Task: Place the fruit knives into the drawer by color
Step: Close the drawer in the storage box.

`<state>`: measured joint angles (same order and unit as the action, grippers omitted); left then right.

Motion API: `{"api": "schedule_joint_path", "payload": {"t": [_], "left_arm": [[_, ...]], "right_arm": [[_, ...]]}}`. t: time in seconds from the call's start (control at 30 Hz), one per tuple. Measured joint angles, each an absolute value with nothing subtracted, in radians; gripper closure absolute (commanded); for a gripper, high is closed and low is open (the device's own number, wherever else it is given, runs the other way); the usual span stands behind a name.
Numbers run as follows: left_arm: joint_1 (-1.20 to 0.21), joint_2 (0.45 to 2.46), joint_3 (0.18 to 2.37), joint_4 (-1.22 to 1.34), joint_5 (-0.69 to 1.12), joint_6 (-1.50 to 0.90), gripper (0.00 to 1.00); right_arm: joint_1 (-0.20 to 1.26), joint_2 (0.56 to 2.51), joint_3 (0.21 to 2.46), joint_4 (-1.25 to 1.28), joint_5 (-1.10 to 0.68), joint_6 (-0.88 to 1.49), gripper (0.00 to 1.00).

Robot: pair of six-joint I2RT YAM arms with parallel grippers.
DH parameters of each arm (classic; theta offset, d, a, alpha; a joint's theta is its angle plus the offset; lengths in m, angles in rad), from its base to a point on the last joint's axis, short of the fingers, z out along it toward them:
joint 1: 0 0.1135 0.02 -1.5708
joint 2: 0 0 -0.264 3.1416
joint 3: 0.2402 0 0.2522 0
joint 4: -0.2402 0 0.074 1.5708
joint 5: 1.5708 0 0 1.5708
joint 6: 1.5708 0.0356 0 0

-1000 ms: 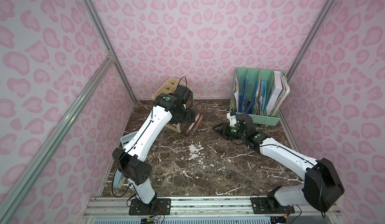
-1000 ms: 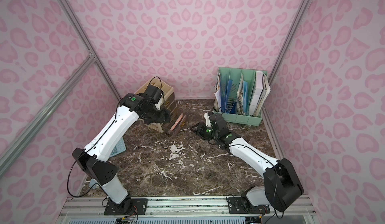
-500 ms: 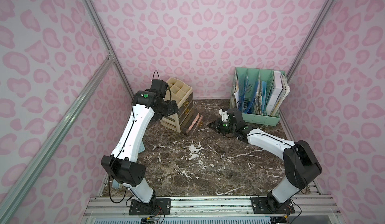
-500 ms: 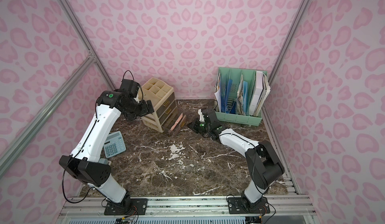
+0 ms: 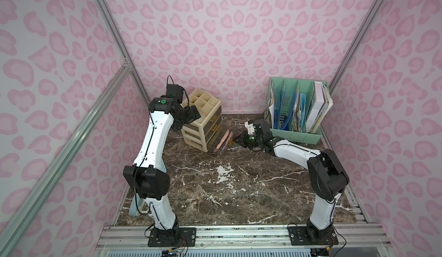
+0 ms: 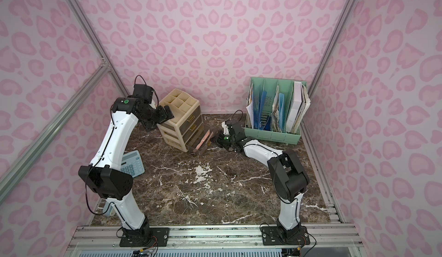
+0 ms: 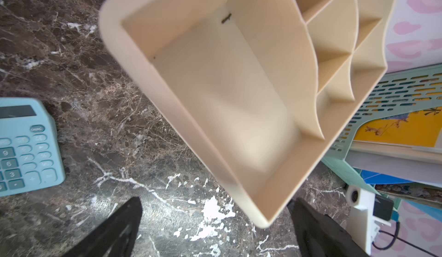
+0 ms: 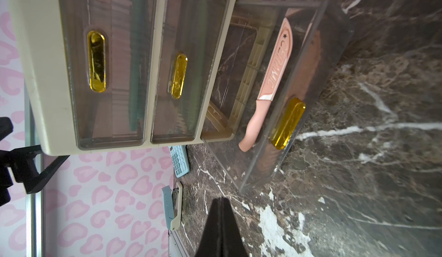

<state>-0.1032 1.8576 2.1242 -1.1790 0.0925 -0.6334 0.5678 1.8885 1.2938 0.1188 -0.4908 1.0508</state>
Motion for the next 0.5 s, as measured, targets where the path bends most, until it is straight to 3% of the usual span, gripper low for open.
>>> {"api": "schedule_joint_path", "payload": {"t": [0.5], "left_arm": [[-0.101, 1.929, 2.135, -1.177, 0.131, -0.636, 0.01]], "right_arm": [[0.513, 2.043, 1.41, 0.077, -0.531, 1.055, 1.0]]}}
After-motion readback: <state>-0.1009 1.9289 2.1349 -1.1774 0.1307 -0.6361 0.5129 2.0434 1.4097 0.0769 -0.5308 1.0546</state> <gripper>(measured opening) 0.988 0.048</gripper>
